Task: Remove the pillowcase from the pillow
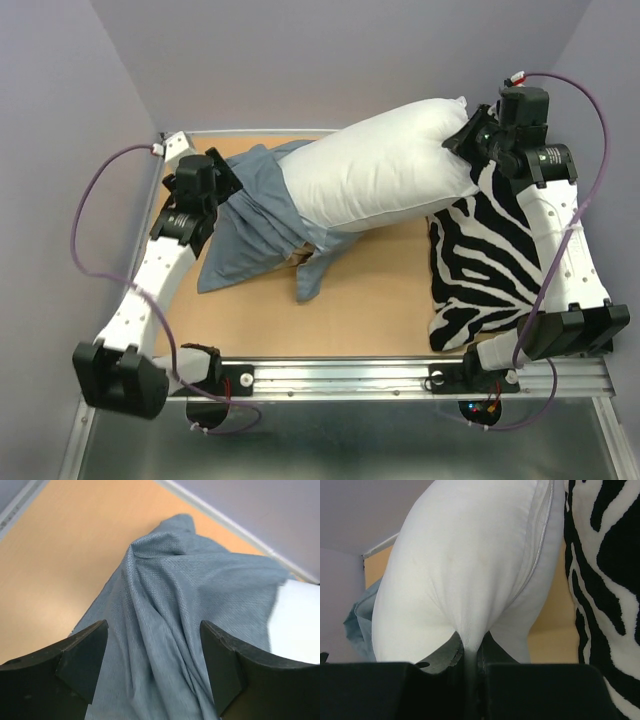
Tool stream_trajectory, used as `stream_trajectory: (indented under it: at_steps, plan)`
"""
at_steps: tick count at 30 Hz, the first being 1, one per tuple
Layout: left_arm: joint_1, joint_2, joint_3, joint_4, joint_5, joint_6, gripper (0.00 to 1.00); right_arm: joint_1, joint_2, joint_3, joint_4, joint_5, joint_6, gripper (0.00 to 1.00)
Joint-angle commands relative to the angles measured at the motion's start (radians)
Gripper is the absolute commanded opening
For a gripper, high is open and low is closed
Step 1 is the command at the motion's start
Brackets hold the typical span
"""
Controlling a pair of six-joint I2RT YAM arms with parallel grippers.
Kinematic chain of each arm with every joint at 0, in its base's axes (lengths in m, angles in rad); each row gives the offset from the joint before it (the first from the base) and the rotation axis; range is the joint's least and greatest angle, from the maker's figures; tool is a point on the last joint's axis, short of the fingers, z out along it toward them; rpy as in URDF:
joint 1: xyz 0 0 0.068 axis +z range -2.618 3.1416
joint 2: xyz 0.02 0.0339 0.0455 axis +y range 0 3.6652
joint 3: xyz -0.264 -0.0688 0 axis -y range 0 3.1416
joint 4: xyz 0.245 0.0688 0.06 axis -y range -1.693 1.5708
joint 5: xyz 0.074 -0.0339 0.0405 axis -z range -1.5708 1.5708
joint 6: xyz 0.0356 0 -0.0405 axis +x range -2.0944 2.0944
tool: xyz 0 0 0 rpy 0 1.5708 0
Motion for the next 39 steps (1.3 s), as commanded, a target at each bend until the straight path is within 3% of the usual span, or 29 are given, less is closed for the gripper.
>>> stream_trajectory:
  at_steps: [1,6,13,23,26,27,29,33,34,39]
  plan:
    - [-0.05,-0.169,-0.091,-0.079,-0.071,-0.102,0.86,-0.002,-0.05,-0.006,0.176,0.043,-0.019,0.01]
    - [-0.234,-0.318,-0.284,-0.087,-0.062,-0.329,0.86,-0.002,-0.044,0.005,0.182,0.042,-0.013,0.01]
    - [-0.463,-0.317,-0.433,0.03,-0.062,-0.512,0.85,0.001,-0.044,-0.02,0.187,0.031,-0.016,0.0]
    - [-0.501,-0.226,-0.573,0.356,-0.07,-0.526,0.82,0.001,-0.056,-0.023,0.188,0.029,-0.024,0.01]
    - [-0.501,-0.194,-0.587,0.426,-0.091,-0.505,0.63,0.002,-0.057,-0.02,0.187,0.04,-0.031,0.01]
    - [-0.5,-0.182,-0.59,0.438,-0.103,-0.492,0.36,0.001,-0.059,-0.015,0.185,0.045,-0.033,0.01]
    - [-0.492,-0.148,-0.566,0.397,-0.125,-0.497,0.0,0.001,-0.056,-0.008,0.181,0.045,-0.037,0.01]
    - [-0.457,-0.152,-0.509,0.251,-0.209,-0.485,0.0,-0.001,-0.036,0.067,0.15,0.085,-0.05,0.0]
    - [-0.399,-0.166,-0.498,0.172,-0.237,-0.491,0.0,-0.001,-0.024,0.108,0.136,0.094,-0.053,0.01]
    - [-0.126,-0.3,-0.478,0.082,-0.243,-0.371,0.0,0.001,0.027,0.244,0.069,0.155,-0.07,0.01]
